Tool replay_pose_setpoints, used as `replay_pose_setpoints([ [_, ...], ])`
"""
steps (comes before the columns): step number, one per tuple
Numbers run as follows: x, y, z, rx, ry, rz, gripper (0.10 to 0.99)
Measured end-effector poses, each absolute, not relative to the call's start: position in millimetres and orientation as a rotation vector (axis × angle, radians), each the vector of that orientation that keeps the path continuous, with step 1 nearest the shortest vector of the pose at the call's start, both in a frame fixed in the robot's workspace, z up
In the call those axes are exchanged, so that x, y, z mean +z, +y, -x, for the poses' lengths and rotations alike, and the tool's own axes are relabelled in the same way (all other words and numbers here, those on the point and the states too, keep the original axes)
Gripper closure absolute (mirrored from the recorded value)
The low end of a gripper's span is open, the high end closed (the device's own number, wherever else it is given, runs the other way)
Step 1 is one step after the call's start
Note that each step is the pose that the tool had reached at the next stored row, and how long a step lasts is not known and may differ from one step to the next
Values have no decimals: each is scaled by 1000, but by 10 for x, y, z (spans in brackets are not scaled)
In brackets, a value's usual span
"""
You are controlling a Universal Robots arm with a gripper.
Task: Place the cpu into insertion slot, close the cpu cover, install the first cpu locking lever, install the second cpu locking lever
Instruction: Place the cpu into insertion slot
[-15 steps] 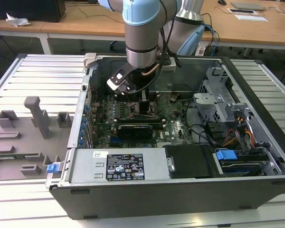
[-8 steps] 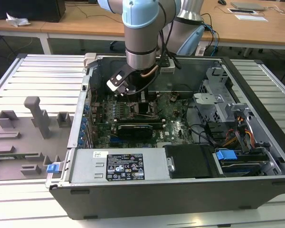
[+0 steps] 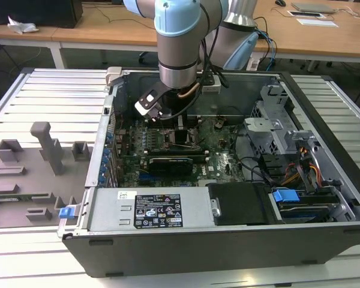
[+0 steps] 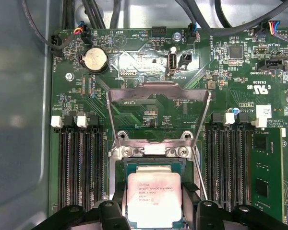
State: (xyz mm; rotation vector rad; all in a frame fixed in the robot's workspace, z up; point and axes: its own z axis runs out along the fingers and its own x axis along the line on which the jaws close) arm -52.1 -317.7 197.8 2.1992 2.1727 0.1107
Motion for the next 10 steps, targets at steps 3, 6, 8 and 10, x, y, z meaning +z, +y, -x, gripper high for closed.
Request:
replay_pose_setpoints([
  [3,1978,-3177,521,111,2173,-2199,545],
  [6,1976,-3177,521,110,2160,-2211,545],
  [8,1976,-3177,521,110,2160,-2211,545],
  [10,1976,-3178,521,111,2160,-2211,545],
])
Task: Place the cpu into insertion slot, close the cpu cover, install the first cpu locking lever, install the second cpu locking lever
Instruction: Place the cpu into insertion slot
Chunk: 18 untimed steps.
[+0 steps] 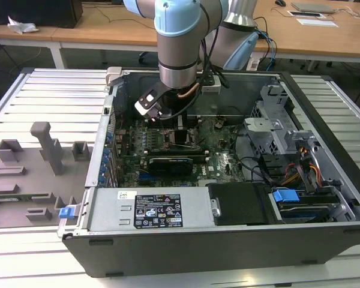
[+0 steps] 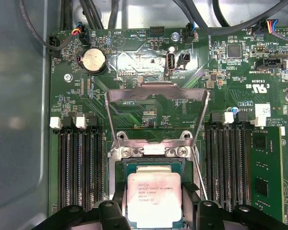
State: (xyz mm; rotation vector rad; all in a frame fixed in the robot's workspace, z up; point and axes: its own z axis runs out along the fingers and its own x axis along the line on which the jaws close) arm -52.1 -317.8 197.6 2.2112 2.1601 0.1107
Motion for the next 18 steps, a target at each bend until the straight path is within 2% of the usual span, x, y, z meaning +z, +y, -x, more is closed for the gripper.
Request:
replay_pose_setpoints([
  [18,1976,-3190,515,111,2160,-2211,545],
])
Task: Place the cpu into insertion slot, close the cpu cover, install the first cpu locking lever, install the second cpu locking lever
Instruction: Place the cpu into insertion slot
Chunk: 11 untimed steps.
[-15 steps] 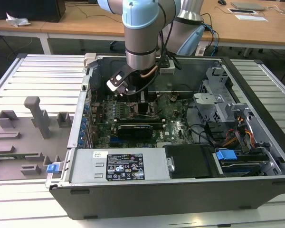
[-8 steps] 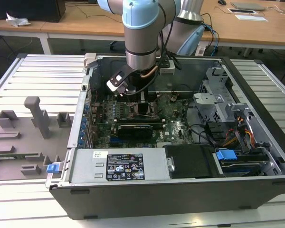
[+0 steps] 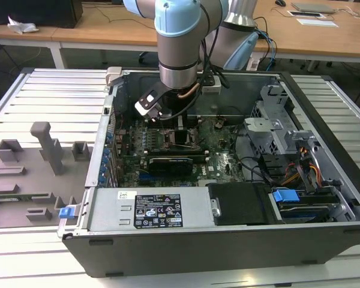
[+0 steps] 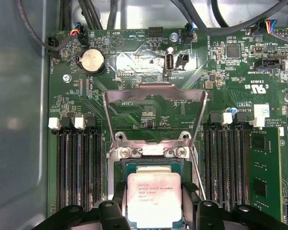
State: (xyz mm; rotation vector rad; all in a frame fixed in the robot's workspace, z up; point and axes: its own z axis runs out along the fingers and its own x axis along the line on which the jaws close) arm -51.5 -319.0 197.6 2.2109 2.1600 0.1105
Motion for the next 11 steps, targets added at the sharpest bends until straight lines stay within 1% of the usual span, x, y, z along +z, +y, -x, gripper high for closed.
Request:
replay_pose_setpoints([
  [1,1976,-3190,514,111,2160,-2211,533],
  [2,1976,-3190,514,110,2160,-2211,471],
  [11,2084,-3189,513,111,2160,-2211,471],
])
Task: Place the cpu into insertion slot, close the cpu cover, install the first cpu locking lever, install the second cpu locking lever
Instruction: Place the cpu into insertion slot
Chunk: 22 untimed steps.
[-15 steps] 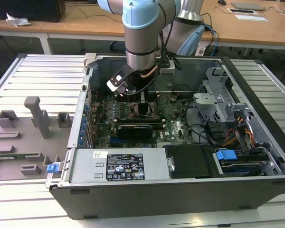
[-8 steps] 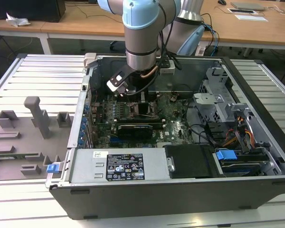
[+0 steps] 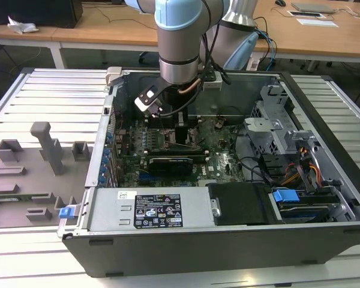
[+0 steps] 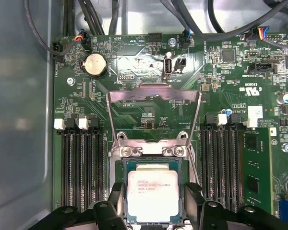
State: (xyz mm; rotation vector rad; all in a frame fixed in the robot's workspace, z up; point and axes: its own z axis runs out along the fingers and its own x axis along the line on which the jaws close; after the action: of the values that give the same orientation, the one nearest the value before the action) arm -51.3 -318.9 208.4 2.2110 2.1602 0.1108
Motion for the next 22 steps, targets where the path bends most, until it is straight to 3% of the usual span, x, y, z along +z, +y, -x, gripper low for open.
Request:
replay_pose_setpoints([
  [4,2086,-3190,514,111,2160,-2211,482],
  [5,2087,-3190,514,111,2160,-2211,549],
  [6,2087,-3190,514,111,2160,-2211,549],
  [11,2088,-3190,514,111,2160,-2211,855],
  [12,2089,-3190,514,111,2160,-2211,976],
  [22,2065,-3190,514,110,2156,-2215,980],
])
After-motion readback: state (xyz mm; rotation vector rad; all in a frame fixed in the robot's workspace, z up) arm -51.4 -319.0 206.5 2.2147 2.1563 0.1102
